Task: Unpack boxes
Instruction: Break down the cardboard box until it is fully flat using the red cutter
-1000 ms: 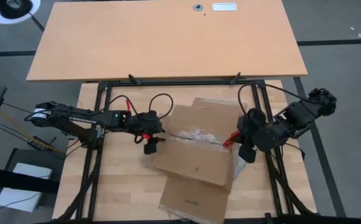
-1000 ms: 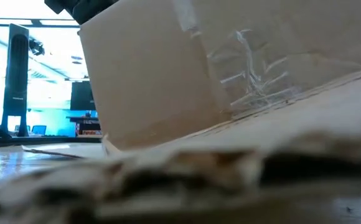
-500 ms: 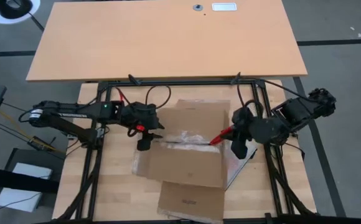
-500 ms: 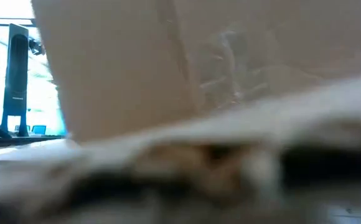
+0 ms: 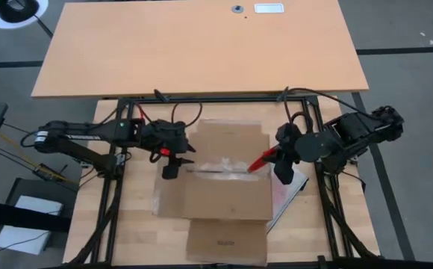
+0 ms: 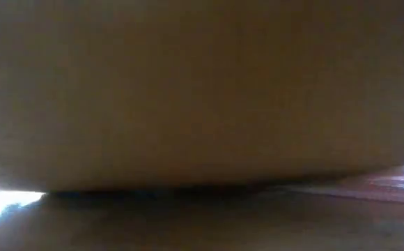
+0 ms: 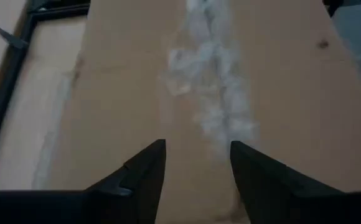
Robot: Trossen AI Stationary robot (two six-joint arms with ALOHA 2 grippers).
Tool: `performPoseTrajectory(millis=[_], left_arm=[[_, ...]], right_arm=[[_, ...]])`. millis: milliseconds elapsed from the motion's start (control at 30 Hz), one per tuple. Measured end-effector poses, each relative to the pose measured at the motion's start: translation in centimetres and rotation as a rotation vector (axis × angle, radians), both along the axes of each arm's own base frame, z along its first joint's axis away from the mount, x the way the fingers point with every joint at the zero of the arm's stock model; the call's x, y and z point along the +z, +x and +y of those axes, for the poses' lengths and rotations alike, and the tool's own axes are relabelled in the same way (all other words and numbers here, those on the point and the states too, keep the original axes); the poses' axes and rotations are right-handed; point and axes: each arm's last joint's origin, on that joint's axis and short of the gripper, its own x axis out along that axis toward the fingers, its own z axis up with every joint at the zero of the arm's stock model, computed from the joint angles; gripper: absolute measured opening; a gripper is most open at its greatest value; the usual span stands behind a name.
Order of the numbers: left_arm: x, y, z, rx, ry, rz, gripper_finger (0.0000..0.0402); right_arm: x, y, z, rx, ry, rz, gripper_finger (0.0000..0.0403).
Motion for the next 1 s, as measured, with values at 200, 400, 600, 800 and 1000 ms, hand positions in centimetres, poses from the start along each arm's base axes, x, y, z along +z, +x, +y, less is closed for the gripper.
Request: performPoseTrajectory(millis=[200, 400, 600, 800, 1000], left_arm=[[2.9, -0.6, 0.1, 0.004, 0.046, -0.032, 0.0193], [4.2, -0.1, 0.0, 0.006, -0.001, -0.146, 0.0193], [5.7, 0.6, -0.3, -0.011, -0.189, -0.304, 0.0193], [6.2, 1.0, -0.3, 0.024, -0.292, -0.359, 0.0193], [5.5, 1.7, -0.4, 0.033, -0.291, -0.318, 0.0193]], right_arm=[[1.1, 1.1, -0.3, 0.040, 0.056, -0.127, 0.0055], [2.2, 3.1, -1.2, 0.018, -0.057, -0.281, 0.0055], [0.7, 6.7, -0.8, 0.084, -0.150, -0.259, 0.0055], [-0.4, 10.7, -0.6, 0.127, -0.269, -0.320, 0.0055], [-1.0, 13.1, -1.4, 0.180, -0.295, -0.380, 0.0055]])
